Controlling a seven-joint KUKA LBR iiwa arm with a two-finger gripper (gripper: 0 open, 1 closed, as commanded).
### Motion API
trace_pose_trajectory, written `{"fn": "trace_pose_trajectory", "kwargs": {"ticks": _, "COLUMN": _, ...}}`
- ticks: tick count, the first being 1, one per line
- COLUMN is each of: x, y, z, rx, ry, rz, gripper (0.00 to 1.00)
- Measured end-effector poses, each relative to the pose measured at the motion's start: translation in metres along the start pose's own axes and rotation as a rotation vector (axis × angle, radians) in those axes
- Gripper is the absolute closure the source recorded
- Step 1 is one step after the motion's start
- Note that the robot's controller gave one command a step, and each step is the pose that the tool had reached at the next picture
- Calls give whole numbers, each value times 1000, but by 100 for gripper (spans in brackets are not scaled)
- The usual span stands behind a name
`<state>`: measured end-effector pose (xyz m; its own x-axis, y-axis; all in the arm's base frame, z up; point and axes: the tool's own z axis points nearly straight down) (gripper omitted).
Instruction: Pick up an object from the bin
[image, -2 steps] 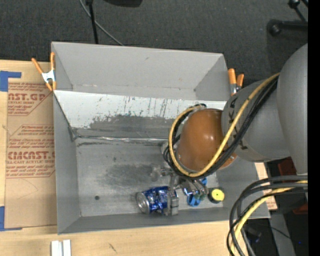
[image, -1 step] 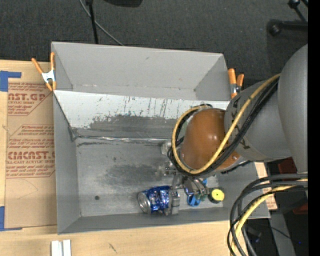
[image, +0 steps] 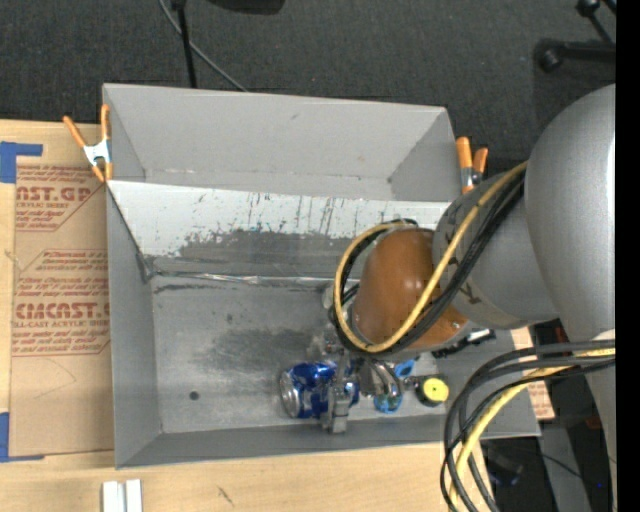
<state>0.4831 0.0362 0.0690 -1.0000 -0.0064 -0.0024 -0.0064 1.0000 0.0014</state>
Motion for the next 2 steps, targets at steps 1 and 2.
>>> {"fn": "trace_pose_trajectory", "kwargs": {"ticks": 1, "x": -1, "y": 0, "z": 0, "rx": 0, "ry": -3, "rz": 0, "gripper": 0}}
{"fn": "trace_pose_trajectory", "kwargs": {"ticks": 2, "x": -1, "y": 1, "z": -3, "rx": -1, "ry": 1, "rz": -1, "gripper": 100}}
